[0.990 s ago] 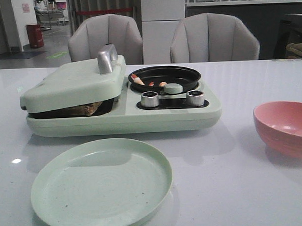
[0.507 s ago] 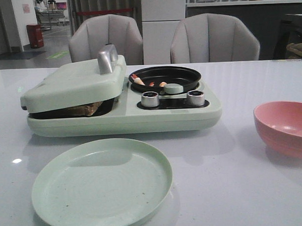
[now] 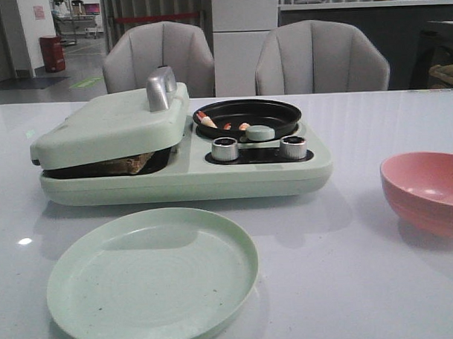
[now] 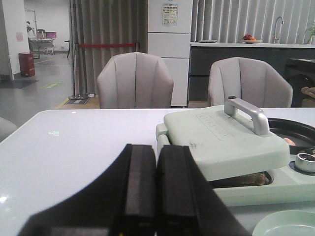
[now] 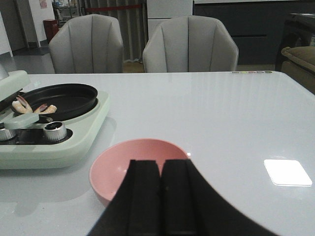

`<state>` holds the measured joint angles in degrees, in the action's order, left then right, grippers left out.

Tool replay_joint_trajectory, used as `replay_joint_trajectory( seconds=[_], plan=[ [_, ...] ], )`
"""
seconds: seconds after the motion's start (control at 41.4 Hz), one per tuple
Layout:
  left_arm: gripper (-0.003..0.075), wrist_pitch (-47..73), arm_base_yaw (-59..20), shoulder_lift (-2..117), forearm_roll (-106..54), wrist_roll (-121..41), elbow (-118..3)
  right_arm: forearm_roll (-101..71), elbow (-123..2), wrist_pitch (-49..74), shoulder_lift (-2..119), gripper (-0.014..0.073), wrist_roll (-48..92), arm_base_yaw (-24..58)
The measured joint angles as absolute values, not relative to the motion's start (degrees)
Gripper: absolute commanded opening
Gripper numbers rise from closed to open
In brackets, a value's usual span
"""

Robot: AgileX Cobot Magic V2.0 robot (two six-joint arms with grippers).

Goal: Make breakfast with bread and shrimp

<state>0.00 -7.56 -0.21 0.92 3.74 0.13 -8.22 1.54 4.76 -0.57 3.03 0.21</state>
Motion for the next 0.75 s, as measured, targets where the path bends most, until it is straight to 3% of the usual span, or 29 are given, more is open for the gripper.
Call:
replay_joint_trajectory(
  seconds=[0.749],
  plan=[
    [0.0102,0.0,-7.56,-0.21,0.92,3.83,0.13,-8.12,1.54,4.65,-0.57,0.0044,2.31,-0.98]
  ],
)
